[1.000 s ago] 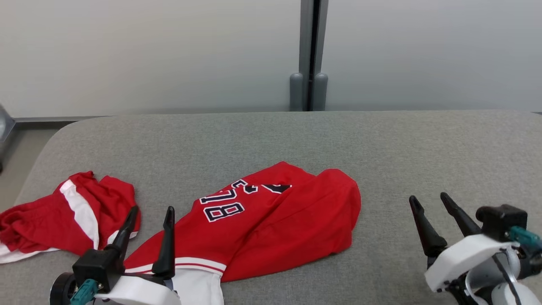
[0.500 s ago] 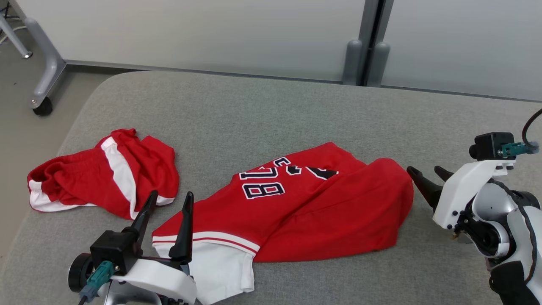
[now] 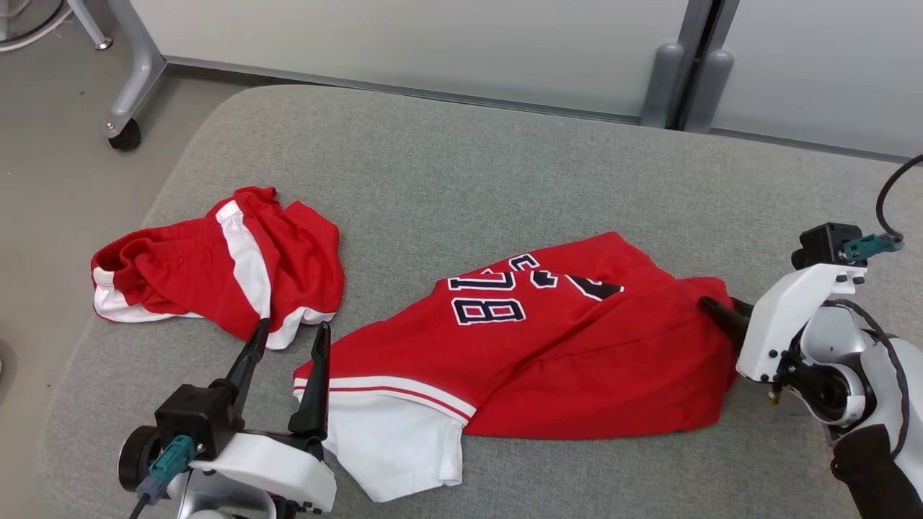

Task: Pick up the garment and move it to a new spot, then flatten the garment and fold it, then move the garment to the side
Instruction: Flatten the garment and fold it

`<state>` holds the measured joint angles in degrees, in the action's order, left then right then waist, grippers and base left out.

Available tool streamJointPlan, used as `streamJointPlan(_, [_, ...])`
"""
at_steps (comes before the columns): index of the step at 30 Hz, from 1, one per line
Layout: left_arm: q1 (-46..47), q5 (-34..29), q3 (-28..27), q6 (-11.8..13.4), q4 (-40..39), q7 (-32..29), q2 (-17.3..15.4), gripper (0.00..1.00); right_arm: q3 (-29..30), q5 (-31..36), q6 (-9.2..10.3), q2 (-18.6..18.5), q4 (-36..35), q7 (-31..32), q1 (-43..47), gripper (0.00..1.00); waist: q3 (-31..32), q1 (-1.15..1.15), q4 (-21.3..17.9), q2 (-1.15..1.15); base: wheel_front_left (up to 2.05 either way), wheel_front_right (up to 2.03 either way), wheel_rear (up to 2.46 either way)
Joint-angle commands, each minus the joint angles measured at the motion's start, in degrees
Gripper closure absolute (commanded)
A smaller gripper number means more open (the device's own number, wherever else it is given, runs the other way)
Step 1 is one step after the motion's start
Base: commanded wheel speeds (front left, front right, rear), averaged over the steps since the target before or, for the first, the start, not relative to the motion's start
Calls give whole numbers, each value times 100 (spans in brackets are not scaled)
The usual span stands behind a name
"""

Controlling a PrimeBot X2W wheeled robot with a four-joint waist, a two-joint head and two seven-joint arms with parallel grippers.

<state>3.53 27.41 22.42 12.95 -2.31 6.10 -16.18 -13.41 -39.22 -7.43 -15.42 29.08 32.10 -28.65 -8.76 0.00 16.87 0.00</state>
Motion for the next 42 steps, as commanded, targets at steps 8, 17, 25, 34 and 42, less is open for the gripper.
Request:
streamJointPlan(8, [-74, 87, -37, 52, 20, -63, -105, 0, -158, -226, -11, -115, -163, -367, 122, 100, 276, 0, -215, 0, 0, 0, 0])
streamJointPlan(17, [-158, 137, -16, 54, -52, -171, -186, 0, -244, -469, -11, -308, -690, -524, 352, 100, 492, 0, -590, 0, 0, 0, 0])
streamJointPlan(25, [-252, 167, 11, 83, -71, -249, -244, 0, 61, -526, -11, -373, -1389, -797, 945, 100, 679, 0, -737, 0, 0, 0, 0])
streamJointPlan(34, [-411, 247, 19, 130, -78, -282, -257, 0, 639, -395, -11, -267, -2716, 26, 2541, 100, 810, 0, -1034, 0, 0, 0, 0])
streamJointPlan(42, [-440, 285, 77, 91, -41, -308, -253, 0, 1017, -33, -11, 204, -3257, 599, 3661, 100, 842, 0, -1241, 0, 0, 0, 0])
